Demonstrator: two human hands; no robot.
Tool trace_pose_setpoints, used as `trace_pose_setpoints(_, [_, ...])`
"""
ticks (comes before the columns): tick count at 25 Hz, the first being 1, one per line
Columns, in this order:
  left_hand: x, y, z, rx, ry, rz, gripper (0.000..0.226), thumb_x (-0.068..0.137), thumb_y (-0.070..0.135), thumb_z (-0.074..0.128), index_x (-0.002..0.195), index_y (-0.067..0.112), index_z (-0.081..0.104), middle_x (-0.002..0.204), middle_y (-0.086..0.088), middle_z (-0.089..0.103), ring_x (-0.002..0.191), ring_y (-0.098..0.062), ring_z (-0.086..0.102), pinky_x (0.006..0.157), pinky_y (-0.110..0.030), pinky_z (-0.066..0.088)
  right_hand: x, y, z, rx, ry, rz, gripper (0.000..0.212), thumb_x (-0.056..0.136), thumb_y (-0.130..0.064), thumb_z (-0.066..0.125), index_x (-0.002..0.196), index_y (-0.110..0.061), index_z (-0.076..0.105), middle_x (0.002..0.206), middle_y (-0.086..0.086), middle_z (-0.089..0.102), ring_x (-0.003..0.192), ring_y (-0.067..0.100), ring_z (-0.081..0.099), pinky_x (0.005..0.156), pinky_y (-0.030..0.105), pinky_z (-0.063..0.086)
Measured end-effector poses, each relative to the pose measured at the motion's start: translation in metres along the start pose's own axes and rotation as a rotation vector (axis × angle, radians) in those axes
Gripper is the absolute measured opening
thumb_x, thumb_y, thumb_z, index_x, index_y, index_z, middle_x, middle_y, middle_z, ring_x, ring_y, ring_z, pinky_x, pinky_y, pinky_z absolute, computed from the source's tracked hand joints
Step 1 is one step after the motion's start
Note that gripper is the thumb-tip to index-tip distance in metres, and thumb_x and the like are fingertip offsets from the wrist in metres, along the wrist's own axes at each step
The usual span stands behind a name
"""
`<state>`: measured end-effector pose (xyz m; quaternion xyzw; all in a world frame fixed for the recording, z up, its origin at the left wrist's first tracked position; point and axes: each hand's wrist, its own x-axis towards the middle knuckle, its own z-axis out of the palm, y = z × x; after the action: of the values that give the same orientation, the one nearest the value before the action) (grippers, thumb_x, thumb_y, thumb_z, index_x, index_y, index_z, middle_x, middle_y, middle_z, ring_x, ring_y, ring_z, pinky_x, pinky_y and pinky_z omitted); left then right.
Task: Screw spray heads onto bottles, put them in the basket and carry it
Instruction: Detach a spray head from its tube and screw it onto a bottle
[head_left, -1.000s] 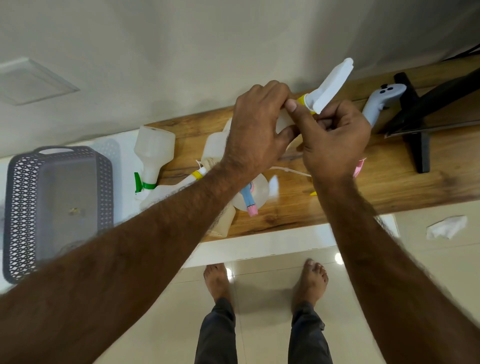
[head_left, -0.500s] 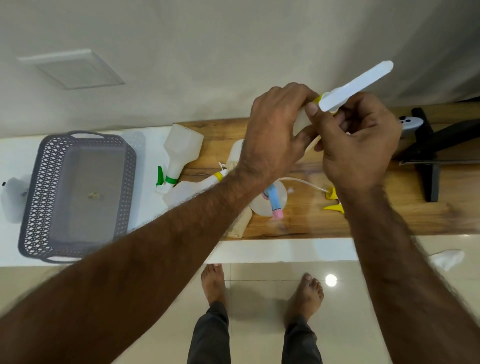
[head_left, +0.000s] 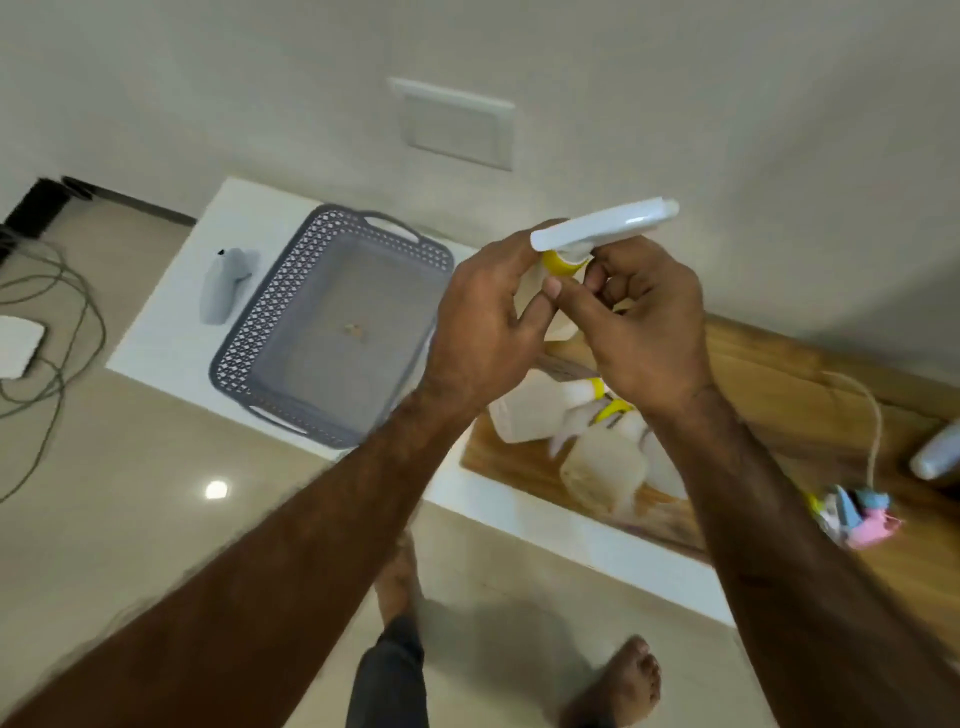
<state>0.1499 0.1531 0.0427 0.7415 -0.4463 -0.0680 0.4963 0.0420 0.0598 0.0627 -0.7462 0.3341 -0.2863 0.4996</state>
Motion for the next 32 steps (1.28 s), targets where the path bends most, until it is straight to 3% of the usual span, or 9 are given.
trace_pose_setpoints(6, [-0.001, -0.113, -0.113, 0.111, -0.068, -0.128, 0.047, 0.096, 0.015, 0.062, 0.143, 0.015, 0.058, 0.133, -0.001, 0.070, 0.121, -0.019, 0.066, 0.101, -0.037, 0.054, 0.021, -0.014, 0.160, -0.051, -0.063, 0.056, 0.031, 0.080, -0.034, 0.081, 0.077, -0.006, 0.067, 0.069, 0.003, 0.063, 0.059, 0.013, 0.060, 0.058, 0.029, 0.047])
trace_pose_setpoints(9, [0.009, -0.166, -0.146, 0.185, -0.077, -0.201, 0.040, 0.094, 0.030, 0.064, 0.133, 0.023, 0.062, 0.126, 0.006, 0.070, 0.116, -0.017, 0.065, 0.094, -0.042, 0.056, 0.032, -0.021, 0.227, -0.064, 0.022, 0.093, 0.025, 0.078, -0.033, 0.085, 0.093, -0.031, 0.065, 0.076, -0.012, 0.065, 0.064, -0.003, 0.061, 0.063, 0.015, 0.048])
trace_pose_setpoints(12, [0.024, -0.213, -0.162, 0.214, -0.031, -0.296, 0.040, 0.090, 0.028, 0.070, 0.129, 0.023, 0.065, 0.127, 0.007, 0.069, 0.116, -0.015, 0.065, 0.094, -0.038, 0.055, 0.050, -0.019, 0.285, -0.106, 0.056, 0.062, 0.037, 0.079, -0.038, 0.084, 0.094, -0.062, 0.060, 0.091, -0.008, 0.070, 0.077, 0.005, 0.068, 0.074, 0.027, 0.057])
trace_pose_setpoints(14, [0.036, -0.238, -0.166, 0.194, 0.001, -0.320, 0.033, 0.089, 0.020, 0.072, 0.121, 0.018, 0.069, 0.119, 0.003, 0.072, 0.108, -0.017, 0.066, 0.088, -0.031, 0.053, 0.065, -0.008, 0.312, -0.177, 0.046, 0.085, 0.024, 0.081, -0.048, 0.080, 0.103, -0.043, 0.071, 0.092, -0.010, 0.072, 0.083, 0.009, 0.071, 0.081, 0.037, 0.061])
trace_pose_setpoints(16, [0.049, -0.269, -0.167, 0.172, -0.023, -0.321, 0.029, 0.089, 0.014, 0.071, 0.117, 0.015, 0.071, 0.113, 0.000, 0.072, 0.104, -0.017, 0.065, 0.083, -0.024, 0.048, 0.081, 0.009, 0.336, -0.229, 0.022, 0.123, 0.041, 0.082, -0.053, 0.076, 0.110, -0.023, 0.073, 0.096, -0.009, 0.076, 0.090, 0.012, 0.074, 0.084, 0.041, 0.062])
trace_pose_setpoints(21, [0.074, -0.325, -0.158, 0.143, -0.115, -0.362, 0.046, 0.088, 0.016, 0.069, 0.133, 0.014, 0.064, 0.130, -0.004, 0.069, 0.121, -0.024, 0.063, 0.104, -0.035, 0.050, 0.103, 0.058, 0.361, -0.315, -0.115, 0.071, 0.043, 0.094, -0.026, 0.065, 0.134, -0.010, 0.063, 0.125, 0.011, 0.072, 0.116, 0.030, 0.067, 0.101, 0.043, 0.053])
trace_pose_setpoints(24, [0.086, -0.338, -0.153, 0.088, -0.112, -0.359, 0.047, 0.089, 0.016, 0.071, 0.135, 0.014, 0.063, 0.126, 0.001, 0.069, 0.117, -0.017, 0.063, 0.100, -0.027, 0.048, 0.107, 0.080, 0.364, -0.337, -0.164, 0.067, 0.054, 0.090, -0.007, 0.062, 0.143, -0.012, 0.055, 0.136, 0.011, 0.066, 0.123, 0.028, 0.062, 0.105, 0.027, 0.044])
trace_pose_setpoints(28, [0.091, -0.344, -0.148, 0.117, -0.129, -0.315, 0.040, 0.085, 0.017, 0.073, 0.125, 0.015, 0.065, 0.112, 0.005, 0.070, 0.102, -0.014, 0.066, 0.088, -0.027, 0.052, 0.110, 0.088, 0.365, -0.389, -0.224, 0.123, 0.070, 0.079, -0.014, 0.054, 0.149, -0.016, 0.047, 0.151, 0.011, 0.053, 0.128, 0.032, 0.060, 0.102, 0.044, 0.053])
trace_pose_setpoints(32, [0.084, -0.347, -0.150, 0.180, -0.066, -0.331, 0.049, 0.081, 0.028, 0.080, 0.125, 0.021, 0.059, 0.122, -0.004, 0.069, 0.113, -0.024, 0.066, 0.099, -0.042, 0.054, 0.093, 0.076, 0.343, -0.376, -0.244, 0.144, 0.074, 0.084, -0.012, 0.066, 0.154, -0.013, 0.041, 0.158, 0.011, 0.046, 0.136, 0.031, 0.053, 0.110, 0.044, 0.048])
